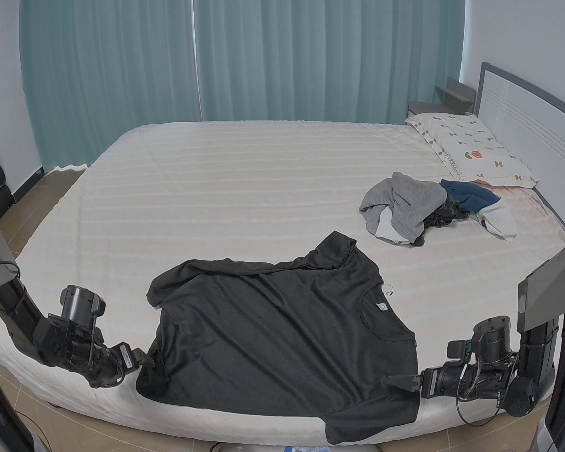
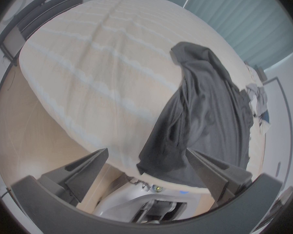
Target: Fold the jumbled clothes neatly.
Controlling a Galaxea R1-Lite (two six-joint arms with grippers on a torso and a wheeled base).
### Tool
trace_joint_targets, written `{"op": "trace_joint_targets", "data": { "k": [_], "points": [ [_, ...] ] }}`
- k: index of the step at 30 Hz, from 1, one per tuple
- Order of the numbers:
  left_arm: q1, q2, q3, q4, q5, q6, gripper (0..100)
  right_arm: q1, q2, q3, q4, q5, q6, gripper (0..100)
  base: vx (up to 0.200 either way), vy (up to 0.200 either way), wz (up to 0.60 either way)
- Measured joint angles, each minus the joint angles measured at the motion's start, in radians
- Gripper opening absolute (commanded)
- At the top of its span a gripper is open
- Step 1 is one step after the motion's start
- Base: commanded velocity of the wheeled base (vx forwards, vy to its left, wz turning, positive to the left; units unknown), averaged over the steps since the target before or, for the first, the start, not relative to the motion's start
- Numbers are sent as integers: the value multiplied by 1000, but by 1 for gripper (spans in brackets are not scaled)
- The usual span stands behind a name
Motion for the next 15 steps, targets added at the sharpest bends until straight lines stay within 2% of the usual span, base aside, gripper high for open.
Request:
{"op": "trace_joint_targets", "data": {
  "k": [4,7,15],
  "points": [
    [11,-4,-102,0,-6,-99,100,-18,14,-41,-41,0,61,100,0,0,0],
    [15,1,-183,3,-8,-139,100,-26,23,-66,-47,0,93,100,0,0,0],
    [18,113,-450,8,-11,-183,100,-38,44,-114,-55,3,149,100,0,0,0]
  ]
}}
